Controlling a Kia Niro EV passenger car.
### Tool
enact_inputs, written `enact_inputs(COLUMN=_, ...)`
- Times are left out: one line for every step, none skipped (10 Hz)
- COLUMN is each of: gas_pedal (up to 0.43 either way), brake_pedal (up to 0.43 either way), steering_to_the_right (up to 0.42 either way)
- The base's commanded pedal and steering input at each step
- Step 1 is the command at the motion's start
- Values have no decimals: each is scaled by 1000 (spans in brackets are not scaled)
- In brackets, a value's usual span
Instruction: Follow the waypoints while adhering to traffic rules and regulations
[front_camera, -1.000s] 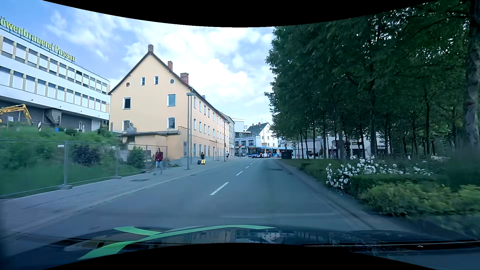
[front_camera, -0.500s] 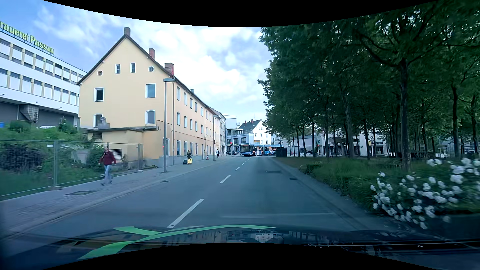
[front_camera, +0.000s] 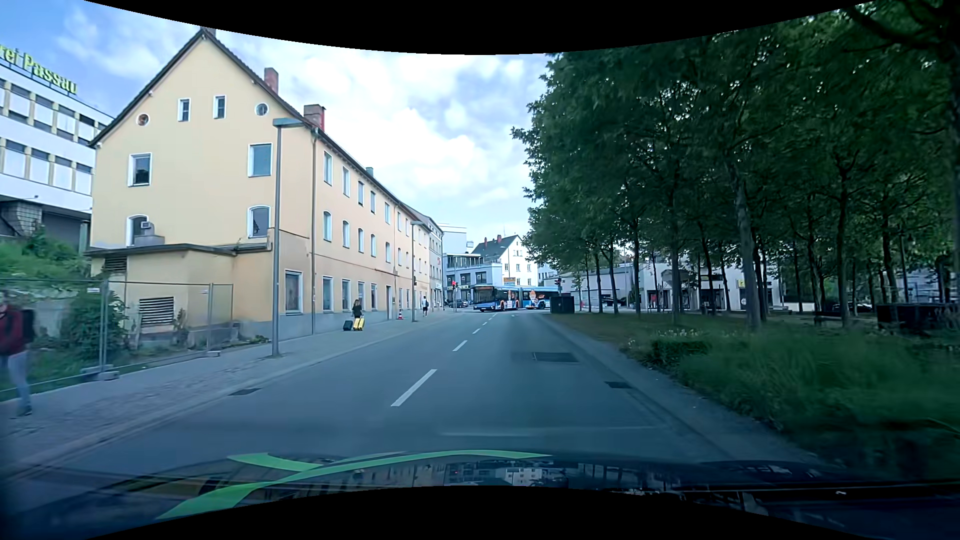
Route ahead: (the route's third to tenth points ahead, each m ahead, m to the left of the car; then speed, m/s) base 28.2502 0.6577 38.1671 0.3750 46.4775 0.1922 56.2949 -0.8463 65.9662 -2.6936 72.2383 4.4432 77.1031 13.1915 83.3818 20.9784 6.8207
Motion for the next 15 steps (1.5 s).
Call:
enact_inputs(gas_pedal=0, brake_pedal=0, steering_to_the_right=8)
enact_inputs(gas_pedal=0, brake_pedal=0, steering_to_the_right=8)
enact_inputs(gas_pedal=0, brake_pedal=0, steering_to_the_right=9)
enact_inputs(gas_pedal=0, brake_pedal=0, steering_to_the_right=11)
enact_inputs(gas_pedal=0, brake_pedal=0, steering_to_the_right=10)
enact_inputs(gas_pedal=0, brake_pedal=0, steering_to_the_right=8)
enact_inputs(gas_pedal=0, brake_pedal=0, steering_to_the_right=7)
enact_inputs(gas_pedal=0, brake_pedal=0, steering_to_the_right=7)
enact_inputs(gas_pedal=0, brake_pedal=0, steering_to_the_right=7)
enact_inputs(gas_pedal=0, brake_pedal=0, steering_to_the_right=7)
enact_inputs(gas_pedal=0, brake_pedal=0, steering_to_the_right=7)
enact_inputs(gas_pedal=0, brake_pedal=0, steering_to_the_right=8)
enact_inputs(gas_pedal=0, brake_pedal=0, steering_to_the_right=16)
enact_inputs(gas_pedal=0, brake_pedal=0, steering_to_the_right=25)
enact_inputs(gas_pedal=0, brake_pedal=0, steering_to_the_right=27)
